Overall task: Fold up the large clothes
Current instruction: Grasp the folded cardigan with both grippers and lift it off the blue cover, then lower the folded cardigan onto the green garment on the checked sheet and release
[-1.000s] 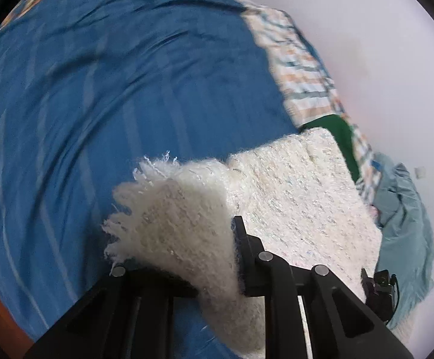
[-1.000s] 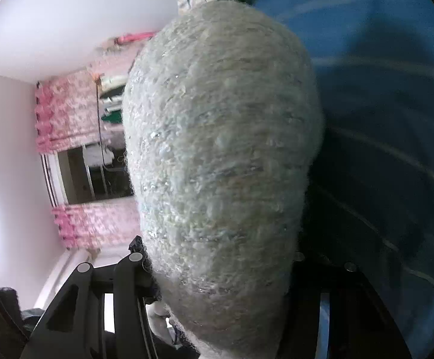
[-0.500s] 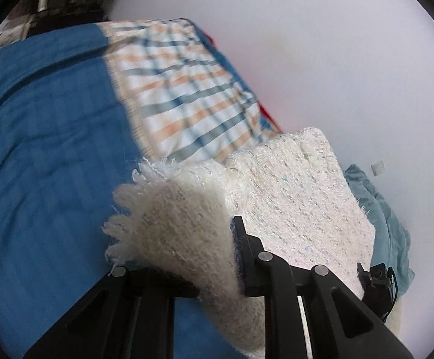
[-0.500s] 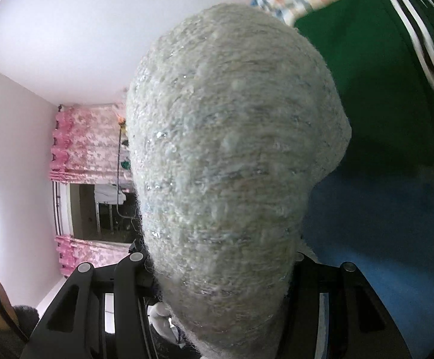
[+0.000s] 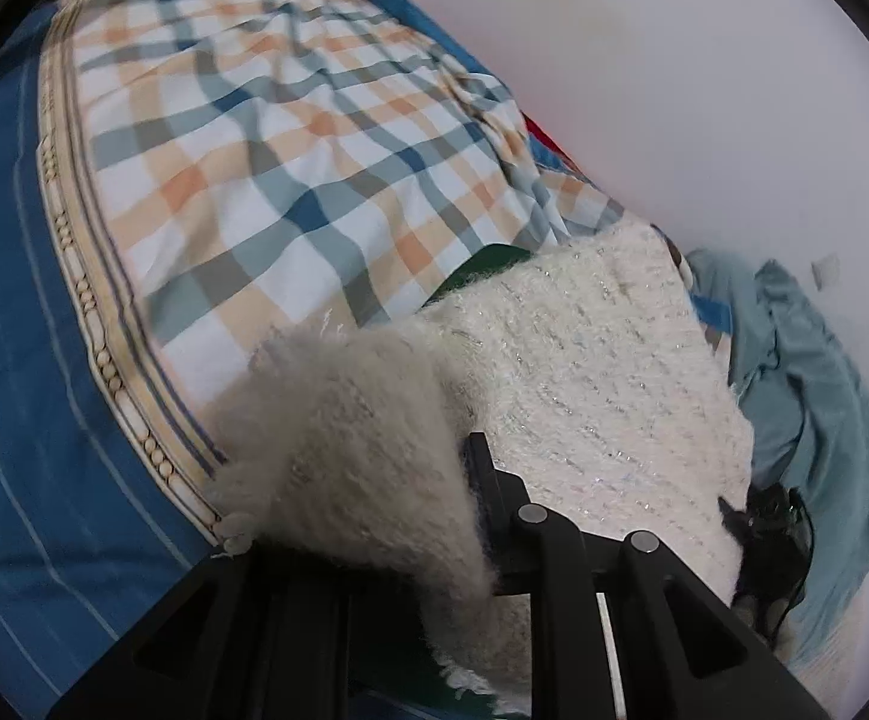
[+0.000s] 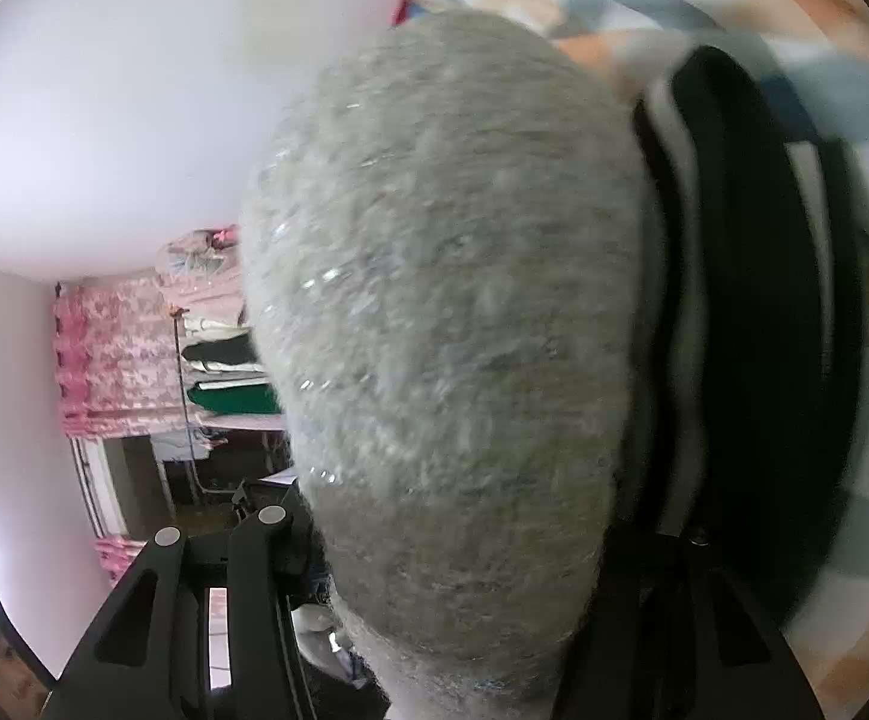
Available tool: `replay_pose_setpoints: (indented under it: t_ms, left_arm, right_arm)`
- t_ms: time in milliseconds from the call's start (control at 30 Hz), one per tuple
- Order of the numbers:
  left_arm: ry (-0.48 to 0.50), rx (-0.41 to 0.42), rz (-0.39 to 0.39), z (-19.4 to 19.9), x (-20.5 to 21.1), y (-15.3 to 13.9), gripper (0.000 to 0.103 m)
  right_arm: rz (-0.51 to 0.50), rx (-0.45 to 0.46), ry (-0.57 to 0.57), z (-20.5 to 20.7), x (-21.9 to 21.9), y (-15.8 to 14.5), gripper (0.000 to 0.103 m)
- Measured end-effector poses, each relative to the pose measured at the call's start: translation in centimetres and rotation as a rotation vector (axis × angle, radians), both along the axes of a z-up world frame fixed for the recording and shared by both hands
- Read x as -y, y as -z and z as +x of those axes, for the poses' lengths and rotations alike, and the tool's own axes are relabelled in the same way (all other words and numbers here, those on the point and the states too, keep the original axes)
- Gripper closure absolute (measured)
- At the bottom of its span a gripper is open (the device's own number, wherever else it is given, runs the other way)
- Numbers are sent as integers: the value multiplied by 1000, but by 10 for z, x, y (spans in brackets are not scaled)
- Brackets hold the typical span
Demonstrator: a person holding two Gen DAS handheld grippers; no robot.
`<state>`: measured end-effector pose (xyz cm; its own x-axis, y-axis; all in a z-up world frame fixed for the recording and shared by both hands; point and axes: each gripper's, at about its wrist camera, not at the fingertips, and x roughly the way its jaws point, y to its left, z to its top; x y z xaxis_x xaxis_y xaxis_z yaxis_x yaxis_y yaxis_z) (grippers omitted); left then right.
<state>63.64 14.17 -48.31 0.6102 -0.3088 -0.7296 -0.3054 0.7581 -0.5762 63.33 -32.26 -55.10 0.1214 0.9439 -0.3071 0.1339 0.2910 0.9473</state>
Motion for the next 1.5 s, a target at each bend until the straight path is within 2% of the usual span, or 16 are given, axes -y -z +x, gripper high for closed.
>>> replay_pose_setpoints:
  t_ms: [67,133,167,333,400,433,467,533,633,733,867,1100,1333,1500]
  left_arm:
    - [16,-15,41,-1,3,-2,84]
    - [38,-37,84,1,4,-6,82]
    - [51,-48,106,2,4,-5,82]
    - [121,-100,312,-1,23,-25,73]
    - [145,-121,418,-5,32,-32,51]
    - [155,-133,462,-5,35,-34,23]
    - [162,-143,512,-9,39,-38,8]
    - [178,-132,588,-20,45,-49,7]
    - [198,-110,675,-38,53,-70,3]
    - [214,-77,714,-57,57,-96,1]
    - [244,-62,704,-84,58,-134,0]
    - [295,-30,708,-146,62,-212,0]
    - [321,50,700,-227,58,-310,0]
    - [313,100,675,-281,48,-370,1]
  right_arm:
    - [-7,-10,13,0,1,4,44]
    - [-95,-3,13,-11,-14,-9,38]
    - [-144,-9,24,-14,-19,-19,31]
    - [-578,69,93,-46,-38,-80,16]
    - [-782,97,127,-70,-51,-103,14]
    - [-846,103,138,-76,-55,-109,12]
    - [-937,108,147,-89,-65,-117,12]
    - [-1069,117,150,-103,-72,-122,11]
    - [-1202,123,159,-133,-91,-135,11]
    - [-1278,125,171,-178,-99,-148,11]
    - [-1339,142,198,-223,-112,-181,11]
    - [-1372,192,279,-315,-143,-303,11]
    - [-1373,234,359,-412,-156,-418,10]
    - [-1391,299,409,-483,-170,-502,10]
